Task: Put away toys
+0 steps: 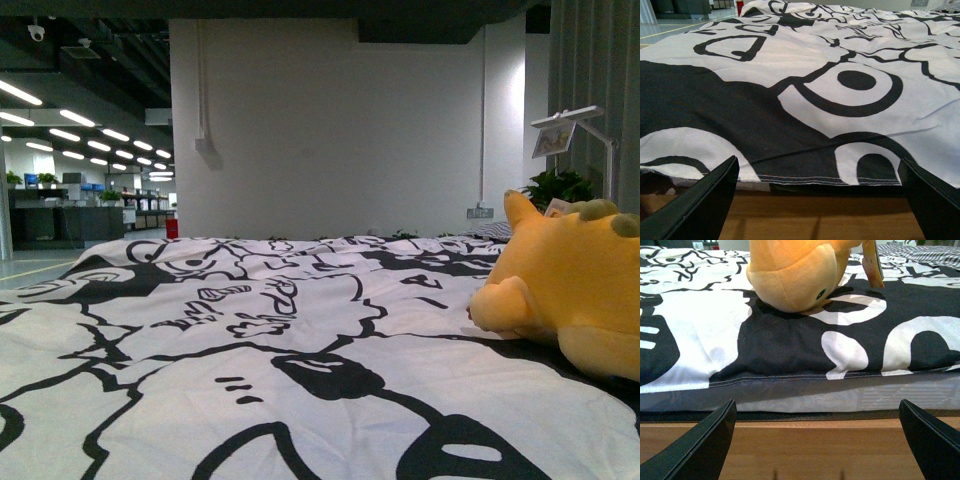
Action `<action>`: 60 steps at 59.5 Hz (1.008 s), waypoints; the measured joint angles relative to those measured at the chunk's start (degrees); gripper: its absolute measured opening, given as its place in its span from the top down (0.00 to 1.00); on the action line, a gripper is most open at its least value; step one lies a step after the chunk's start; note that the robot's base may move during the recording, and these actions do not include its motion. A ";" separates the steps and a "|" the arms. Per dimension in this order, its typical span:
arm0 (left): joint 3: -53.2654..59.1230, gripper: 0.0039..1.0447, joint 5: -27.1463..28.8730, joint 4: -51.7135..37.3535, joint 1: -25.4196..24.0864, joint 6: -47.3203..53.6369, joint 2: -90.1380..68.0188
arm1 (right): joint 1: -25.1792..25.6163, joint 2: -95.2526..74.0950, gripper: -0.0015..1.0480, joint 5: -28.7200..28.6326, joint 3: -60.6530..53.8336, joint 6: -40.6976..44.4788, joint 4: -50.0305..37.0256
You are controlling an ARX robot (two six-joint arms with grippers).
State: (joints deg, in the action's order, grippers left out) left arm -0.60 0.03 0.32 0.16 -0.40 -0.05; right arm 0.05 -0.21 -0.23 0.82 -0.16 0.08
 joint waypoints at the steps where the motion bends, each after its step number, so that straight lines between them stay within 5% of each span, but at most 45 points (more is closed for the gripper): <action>1: 0.00 0.06 0.15 0.00 0.00 0.02 0.02 | 0.00 0.00 0.06 -0.02 0.00 0.00 -0.02; 18: 0.00 0.06 0.09 0.00 -0.02 0.02 0.00 | -0.02 0.00 0.06 0.09 0.00 -0.02 -0.02; 24: 0.00 0.06 0.07 0.00 -0.02 0.02 0.00 | -3.74 -3.32 0.06 14.60 0.02 -4.90 -3.63; 29: 0.00 0.06 0.04 0.00 -0.02 0.02 0.00 | -4.83 -7.37 0.06 19.58 0.07 -6.82 -7.13; 60: 0.00 0.06 0.02 0.00 -0.02 0.02 0.00 | -7.34 -47.63 0.06 18.01 11.67 -6.16 -43.65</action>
State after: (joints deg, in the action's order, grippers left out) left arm -0.60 0.05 0.32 0.14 -0.38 -0.05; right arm -7.29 -47.83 17.78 12.49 -6.33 -43.57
